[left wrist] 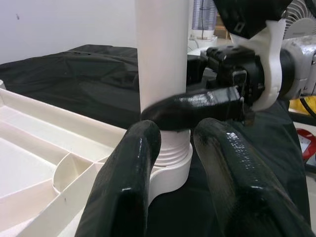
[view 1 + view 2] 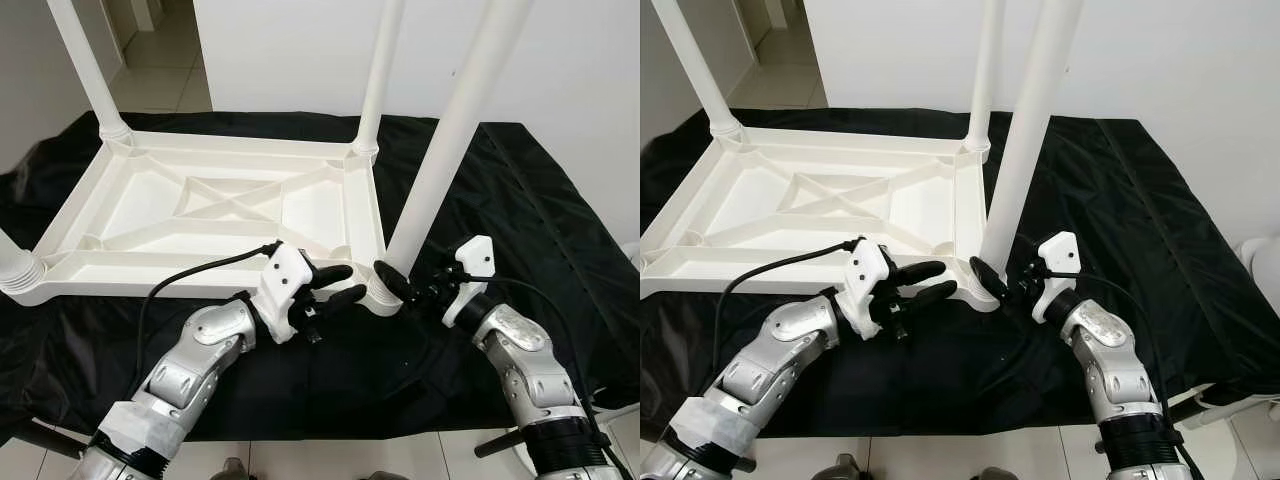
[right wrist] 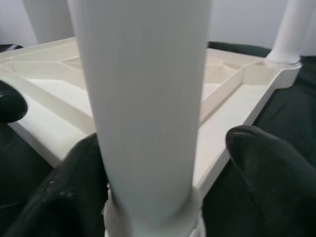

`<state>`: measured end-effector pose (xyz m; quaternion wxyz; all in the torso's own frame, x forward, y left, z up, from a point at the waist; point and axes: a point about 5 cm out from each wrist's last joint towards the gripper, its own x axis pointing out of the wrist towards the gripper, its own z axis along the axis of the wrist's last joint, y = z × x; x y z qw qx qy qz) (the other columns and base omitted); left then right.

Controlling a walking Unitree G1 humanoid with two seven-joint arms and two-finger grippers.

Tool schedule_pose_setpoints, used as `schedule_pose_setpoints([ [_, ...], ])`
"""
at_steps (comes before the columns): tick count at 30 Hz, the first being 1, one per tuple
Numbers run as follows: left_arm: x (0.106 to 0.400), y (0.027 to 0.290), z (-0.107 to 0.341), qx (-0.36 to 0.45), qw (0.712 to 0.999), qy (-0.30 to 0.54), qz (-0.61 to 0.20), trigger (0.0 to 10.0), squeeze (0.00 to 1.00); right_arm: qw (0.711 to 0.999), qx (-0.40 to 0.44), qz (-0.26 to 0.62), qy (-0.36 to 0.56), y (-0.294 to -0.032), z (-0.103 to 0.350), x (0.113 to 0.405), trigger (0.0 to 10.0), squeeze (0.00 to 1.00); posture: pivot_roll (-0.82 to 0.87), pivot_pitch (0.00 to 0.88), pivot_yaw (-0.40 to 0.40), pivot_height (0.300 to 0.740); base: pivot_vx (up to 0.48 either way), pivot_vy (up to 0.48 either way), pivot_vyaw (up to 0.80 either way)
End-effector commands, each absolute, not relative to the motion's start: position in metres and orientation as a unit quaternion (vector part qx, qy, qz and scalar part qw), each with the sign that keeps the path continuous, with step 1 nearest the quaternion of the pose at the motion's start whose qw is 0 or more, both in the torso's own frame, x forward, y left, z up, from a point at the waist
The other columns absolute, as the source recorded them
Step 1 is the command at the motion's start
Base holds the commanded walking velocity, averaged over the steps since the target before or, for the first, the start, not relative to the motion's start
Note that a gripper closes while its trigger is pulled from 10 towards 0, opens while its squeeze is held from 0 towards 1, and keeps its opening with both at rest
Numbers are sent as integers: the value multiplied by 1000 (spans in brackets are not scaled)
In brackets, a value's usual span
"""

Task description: Building children table

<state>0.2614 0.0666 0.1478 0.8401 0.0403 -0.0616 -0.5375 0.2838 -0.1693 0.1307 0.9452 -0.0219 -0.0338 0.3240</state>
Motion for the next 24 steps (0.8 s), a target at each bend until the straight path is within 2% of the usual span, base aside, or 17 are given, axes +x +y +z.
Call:
schedule_pose_setpoints([
  [1,254,61,146,58,783,-57,-616,10000,0,943,-24,330,-25,-168,128,287,4824,0,28,0,-29,740,0,0,0],
  [2,254,61,146,58,783,-57,-616,10000,0,943,-24,330,-25,-168,128,287,4824,0,28,0,-29,740,0,0,0],
  [3,253,59,147,57,781,-56,-620,10000,0,941,-23,336,-22,-165,126,289,3451,0,29,0,-28,740,0,0,0],
  [5,253,59,147,57,781,-56,-620,10000,0,941,-23,336,-22,-165,126,289,3451,0,29,0,-28,740,0,0,0],
  [6,252,56,147,58,776,-54,-626,10000,0,940,-21,341,-15,-163,123,292,0,0,31,0,-27,740,0,0,0],
  [16,251,50,146,63,771,-61,-631,10000,0,946,-9,324,8,-168,112,296,0,0,34,0,-29,740,0,0,0],
  [17,252,49,146,62,772,-61,-630,10000,0,952,-12,307,6,-169,112,294,7961,0,33,0,-31,740,0,0,0],
  [18,252,48,147,61,773,-63,-629,10000,0,958,-10,287,5,-171,113,292,10000,0,33,0,-34,740,0,0,0],
  [20,252,48,147,61,773,-63,-629,10000,0,958,-10,287,5,-171,113,292,10000,0,33,0,-34,740,0,0,0],
  [24,253,47,147,57,775,-64,-626,10000,0,973,2,232,-6,-172,117,288,10000,0,27,0,-35,740,0,0,0],
])
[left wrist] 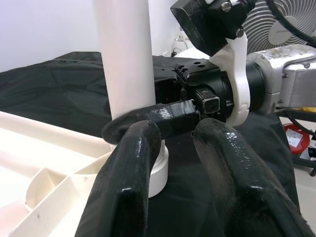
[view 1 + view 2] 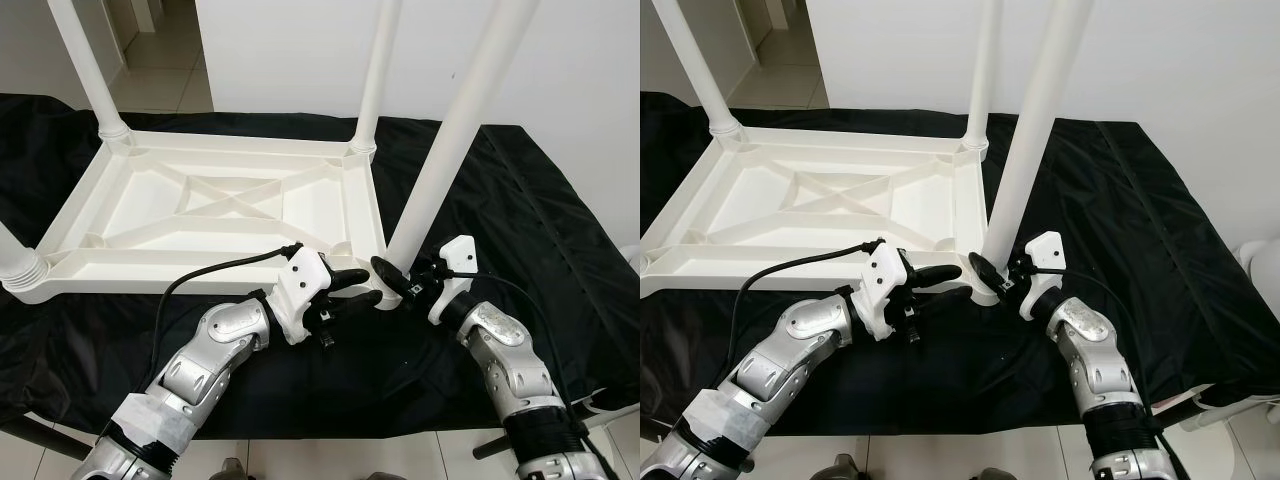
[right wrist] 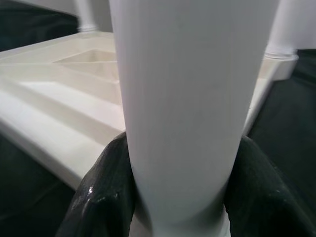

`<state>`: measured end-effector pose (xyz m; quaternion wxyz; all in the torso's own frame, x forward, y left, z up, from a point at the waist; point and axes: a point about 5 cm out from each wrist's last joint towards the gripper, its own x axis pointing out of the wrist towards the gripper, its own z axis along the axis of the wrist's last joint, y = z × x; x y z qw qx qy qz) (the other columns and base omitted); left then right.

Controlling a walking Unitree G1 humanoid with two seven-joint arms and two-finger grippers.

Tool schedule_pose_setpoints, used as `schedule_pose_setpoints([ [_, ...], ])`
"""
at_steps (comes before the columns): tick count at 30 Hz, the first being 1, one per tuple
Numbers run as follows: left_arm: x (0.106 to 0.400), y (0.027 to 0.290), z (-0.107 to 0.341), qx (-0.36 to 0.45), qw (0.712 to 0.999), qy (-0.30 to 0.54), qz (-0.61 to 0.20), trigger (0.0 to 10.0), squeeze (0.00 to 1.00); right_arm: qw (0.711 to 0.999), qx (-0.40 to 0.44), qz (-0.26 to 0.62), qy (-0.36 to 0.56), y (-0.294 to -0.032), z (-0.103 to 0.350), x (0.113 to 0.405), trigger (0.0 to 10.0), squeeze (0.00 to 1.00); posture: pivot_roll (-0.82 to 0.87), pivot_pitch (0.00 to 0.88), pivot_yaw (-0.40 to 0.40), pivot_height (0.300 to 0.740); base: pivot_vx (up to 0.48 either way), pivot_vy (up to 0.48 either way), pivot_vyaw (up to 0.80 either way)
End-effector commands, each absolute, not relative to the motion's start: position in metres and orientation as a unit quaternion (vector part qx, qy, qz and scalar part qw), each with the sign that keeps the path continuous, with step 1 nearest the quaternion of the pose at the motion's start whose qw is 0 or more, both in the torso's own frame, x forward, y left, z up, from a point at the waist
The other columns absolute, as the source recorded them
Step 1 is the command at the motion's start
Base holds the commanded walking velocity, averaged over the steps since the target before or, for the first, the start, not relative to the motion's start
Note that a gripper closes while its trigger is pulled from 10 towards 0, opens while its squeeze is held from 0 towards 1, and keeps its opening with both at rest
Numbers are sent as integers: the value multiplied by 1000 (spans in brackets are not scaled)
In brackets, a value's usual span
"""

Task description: Building children table

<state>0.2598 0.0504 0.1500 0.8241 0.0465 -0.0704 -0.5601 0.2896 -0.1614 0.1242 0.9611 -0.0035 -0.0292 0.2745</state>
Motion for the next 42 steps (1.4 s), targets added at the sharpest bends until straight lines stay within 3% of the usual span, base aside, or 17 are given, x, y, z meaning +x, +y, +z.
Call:
schedule_pose_setpoints([
  [1,254,45,148,56,775,-65,-626,10000,0,985,3,172,-11,-173,120,285,10000,0,22,0,-34,740,0,0,0],
  [3,254,44,148,55,775,-65,-626,10000,0,991,4,132,-15,-173,121,282,10000,0,21,0,-35,740,0,0,0],
  [4,254,43,149,53,776,-66,-625,10000,0,998,6,59,-19,-172,123,276,10000,0,16,0,-34,740,0,0,0],
  [9,254,42,149,51,776,-67,-625,10000,0,1000,6,11,-17,-171,121,273,10000,0,8,0,-33,740,0,0,0],
  [11,256,40,150,48,777,-67,-624,10000,0,997,19,-74,-4,-165,115,266,10000,0,2,0,-34,740,0,0,0],
  [15,256,38,150,45,777,-69,-624,10000,0,991,30,-132,4,-158,111,263,10000,0,-4,0,-35,740,0,0,0],
  [25,253,36,148,41,778,-70,-623,10000,0,989,26,-145,-12,-148,120,256,10000,0,-11,9,-50,740,0,0,0],
  [26,253,36,148,40,778,-70,-623,10000,0,990,34,-136,-18,-150,121,254,10000,820,-17,11,-51,740,0,0,0],
  [27,252,35,148,39,778,-71,-623,10000,0,990,38,-132,-23,-151,122,253,10000,820,-17,11,-51,740,0,0,0],
  [28,252,34,148,38,778,-71,-623,10000,0,991,39,-127,-28,-151,124,251,10000,1000,-18,13,-53,740,0,0,0],
  [32,252,33,148,37,777,-72,-624,10000,0,992,37,-112,-36,-153,126,250,10000,1000,-24,15,-55,740,0,0,0],
  [42,248,33,144,46,771,-63,-631,10000,0,998,12,36,-50,-181,132,252,10000,1000,-21,16,-55,740,0,0,0],
])
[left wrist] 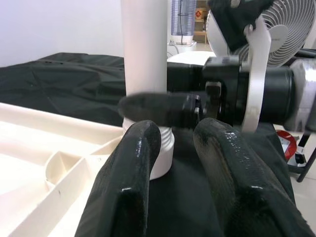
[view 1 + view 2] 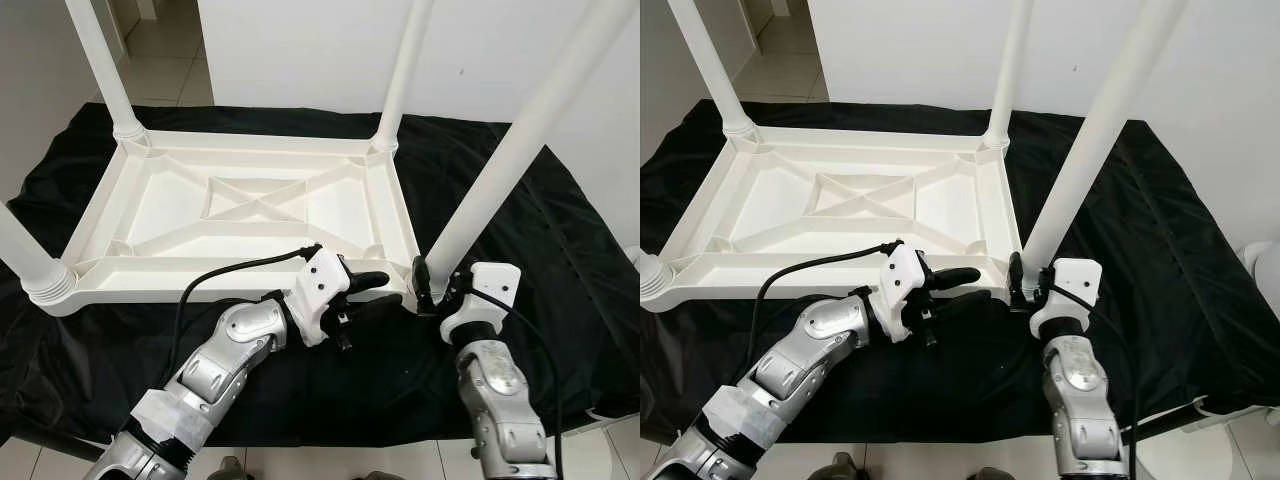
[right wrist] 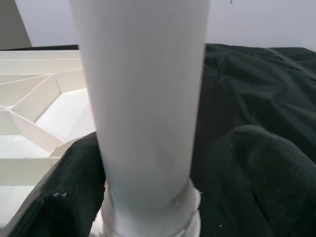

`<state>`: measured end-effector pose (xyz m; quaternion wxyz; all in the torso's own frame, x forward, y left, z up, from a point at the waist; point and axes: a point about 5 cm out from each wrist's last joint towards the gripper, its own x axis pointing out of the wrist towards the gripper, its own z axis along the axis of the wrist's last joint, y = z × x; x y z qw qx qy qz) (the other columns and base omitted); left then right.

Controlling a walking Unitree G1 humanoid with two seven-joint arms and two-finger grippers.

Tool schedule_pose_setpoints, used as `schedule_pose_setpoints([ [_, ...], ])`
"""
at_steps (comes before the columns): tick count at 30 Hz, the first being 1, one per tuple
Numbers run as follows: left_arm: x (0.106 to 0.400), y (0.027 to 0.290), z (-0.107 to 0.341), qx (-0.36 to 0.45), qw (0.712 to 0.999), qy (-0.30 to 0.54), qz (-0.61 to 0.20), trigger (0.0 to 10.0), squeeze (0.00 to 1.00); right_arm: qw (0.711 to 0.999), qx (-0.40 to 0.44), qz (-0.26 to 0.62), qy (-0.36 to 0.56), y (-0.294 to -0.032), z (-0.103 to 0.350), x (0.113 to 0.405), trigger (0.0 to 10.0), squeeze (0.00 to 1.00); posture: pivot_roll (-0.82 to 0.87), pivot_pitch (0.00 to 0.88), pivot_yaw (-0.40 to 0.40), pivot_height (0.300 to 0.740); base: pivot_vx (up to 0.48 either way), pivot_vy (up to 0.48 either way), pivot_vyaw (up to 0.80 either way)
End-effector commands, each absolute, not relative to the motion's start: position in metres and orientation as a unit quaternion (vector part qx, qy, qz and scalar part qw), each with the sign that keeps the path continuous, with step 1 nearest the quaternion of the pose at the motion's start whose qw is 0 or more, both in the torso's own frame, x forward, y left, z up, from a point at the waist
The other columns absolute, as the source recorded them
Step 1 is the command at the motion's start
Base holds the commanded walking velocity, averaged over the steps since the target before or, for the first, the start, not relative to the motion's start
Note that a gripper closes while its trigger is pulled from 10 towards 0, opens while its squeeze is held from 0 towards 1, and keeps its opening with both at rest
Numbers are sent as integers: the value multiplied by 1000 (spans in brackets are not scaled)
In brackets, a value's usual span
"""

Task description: Building children table

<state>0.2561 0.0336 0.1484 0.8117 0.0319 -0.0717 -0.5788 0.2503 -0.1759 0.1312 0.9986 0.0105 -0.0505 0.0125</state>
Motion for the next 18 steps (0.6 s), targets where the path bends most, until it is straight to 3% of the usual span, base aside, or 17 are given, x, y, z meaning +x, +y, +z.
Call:
schedule_pose_setpoints([
  [1,248,33,144,46,771,-63,-631,10000,0,998,12,36,-50,-181,132,252,10000,1000,-21,16,-55,740,0,0,0],
  [5,247,34,143,50,772,-63,-630,10000,0,997,-2,67,-46,-187,132,254,10000,1000,-20,17,-55,740,0,0,0],
  [6,245,34,142,52,773,-62,-630,10000,0,993,-18,105,-45,-189,133,257,10000,55,-12,17,-52,740,0,0,0],
  [7,242,35,140,56,772,-60,-631,10000,0,988,-19,145,-38,-192,132,260,10000,0,-3,16,-53,740,0,0,0],
  [10,239,35,137,57,770,-55,-633,10000,0,977,-26,209,-26,-195,131,266,10000,0,8,11,-46,740,0,0,0],
  [18,246,36,141,58,777,-56,-624,10000,0,961,-48,271,-2,-197,125,280,10000,0,29,0,-42,740,0,0,0],
])
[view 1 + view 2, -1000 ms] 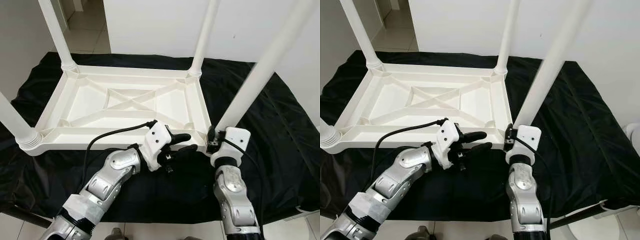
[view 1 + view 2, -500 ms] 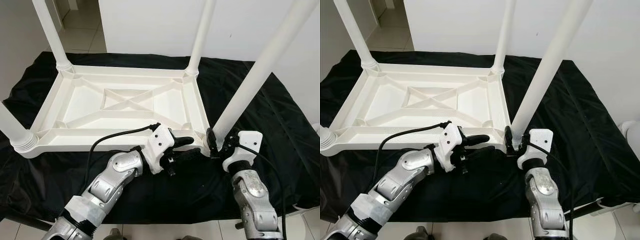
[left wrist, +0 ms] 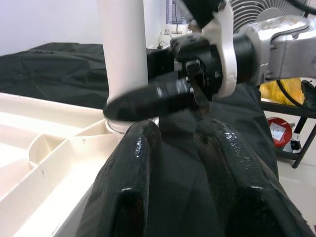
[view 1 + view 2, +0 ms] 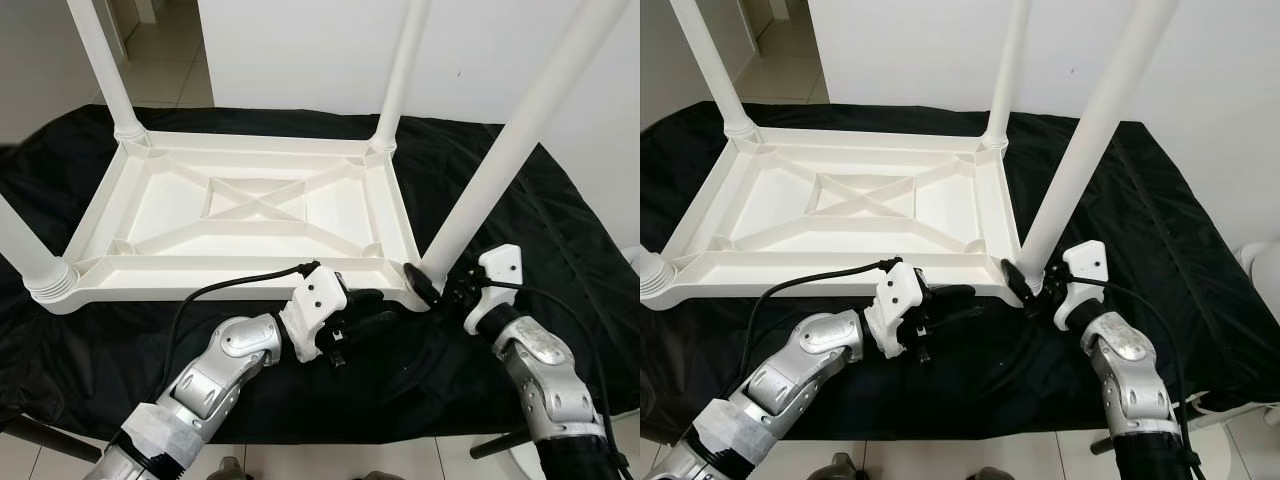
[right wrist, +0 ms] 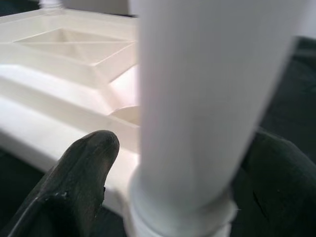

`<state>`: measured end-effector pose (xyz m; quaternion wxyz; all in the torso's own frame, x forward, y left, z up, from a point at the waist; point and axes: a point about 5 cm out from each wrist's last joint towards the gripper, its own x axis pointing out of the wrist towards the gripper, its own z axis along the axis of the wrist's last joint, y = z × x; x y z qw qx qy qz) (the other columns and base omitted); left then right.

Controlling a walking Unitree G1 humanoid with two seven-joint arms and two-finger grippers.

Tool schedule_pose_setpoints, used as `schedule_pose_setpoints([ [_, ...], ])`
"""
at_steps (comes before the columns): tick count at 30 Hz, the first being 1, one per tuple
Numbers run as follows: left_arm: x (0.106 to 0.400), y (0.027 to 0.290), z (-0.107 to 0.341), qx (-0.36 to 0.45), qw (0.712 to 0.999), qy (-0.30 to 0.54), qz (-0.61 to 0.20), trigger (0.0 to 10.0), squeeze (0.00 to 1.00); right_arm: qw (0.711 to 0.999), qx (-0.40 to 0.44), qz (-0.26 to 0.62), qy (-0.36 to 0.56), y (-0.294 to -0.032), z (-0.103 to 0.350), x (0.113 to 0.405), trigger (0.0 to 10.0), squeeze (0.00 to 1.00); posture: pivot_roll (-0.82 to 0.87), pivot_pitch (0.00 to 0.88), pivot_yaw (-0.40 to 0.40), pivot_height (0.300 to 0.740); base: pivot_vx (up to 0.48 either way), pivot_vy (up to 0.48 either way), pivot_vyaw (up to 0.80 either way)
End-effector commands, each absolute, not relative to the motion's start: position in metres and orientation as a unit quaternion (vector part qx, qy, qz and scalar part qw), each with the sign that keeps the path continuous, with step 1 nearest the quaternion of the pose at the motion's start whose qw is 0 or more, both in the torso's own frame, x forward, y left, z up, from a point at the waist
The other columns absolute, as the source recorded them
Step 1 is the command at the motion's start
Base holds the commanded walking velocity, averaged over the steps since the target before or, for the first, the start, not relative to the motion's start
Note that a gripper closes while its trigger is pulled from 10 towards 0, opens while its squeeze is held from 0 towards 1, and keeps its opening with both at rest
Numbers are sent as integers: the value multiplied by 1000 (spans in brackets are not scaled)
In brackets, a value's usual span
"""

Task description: Building children table

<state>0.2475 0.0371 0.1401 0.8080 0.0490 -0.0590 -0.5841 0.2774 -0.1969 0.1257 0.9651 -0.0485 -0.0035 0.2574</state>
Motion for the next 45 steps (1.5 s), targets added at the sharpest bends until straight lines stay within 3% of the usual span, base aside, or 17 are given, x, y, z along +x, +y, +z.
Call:
schedule_pose_setpoints([
  [1,247,36,141,59,778,-55,-623,10000,0,959,-53,277,2,-197,124,281,10000,0,31,0,-42,740,0,0,0],
  [7,249,35,143,58,780,-59,-621,10000,0,955,-53,293,6,-196,122,286,9843,0,37,0,-49,740,0,0,0],
  [8,249,35,144,58,781,-61,-619,10000,0,952,-55,301,7,-196,121,287,4118,0,39,0,-50,740,0,0,0],
  [9,249,34,144,58,782,-62,-617,10000,0,951,-55,306,8,-196,119,288,0,0,40,0,-50,740,0,0,0],
  [16,251,35,144,58,786,-63,-612,10000,0,952,-48,303,8,-196,115,287,0,0,43,0,-46,740,0,0,0],
  [17,251,35,144,58,787,-63,-611,10000,0,957,-44,287,4,-196,115,285,1922,0,43,0,-46,740,0,0,0],
  [18,251,35,144,58,787,-63,-611,10000,0,957,-44,287,4,-196,115,285,1922,0,43,0,-46,740,0,0,0],
  [19,252,36,144,58,787,-63,-610,10000,0,962,-35,272,2,-196,114,285,10000,0,43,0,-46,740,0,0,0],
  [22,252,36,143,59,788,-63,-610,10000,0,964,-29,263,1,-196,114,285,10000,0,43,0,-46,740,0,0,0],
  [25,254,35,143,58,790,-63,-608,10000,0,985,-25,172,1,-188,115,282,10000,0,31,0,-46,740,0,0,0],
  [33,254,33,144,53,790,-64,-607,10000,0,998,-18,54,-13,-182,118,275,10000,0,22,0,-47,740,0,0,0],
  [40,254,35,143,52,792,-63,-604,10000,0,997,-6,-82,-6,-171,118,263,10000,0,25,0,-49,740,0,0,0],
  [45,254,35,143,51,793,-62,-604,10000,0,992,4,-125,-3,-160,118,256,10000,0,24,0,-50,740,0,0,0],
])
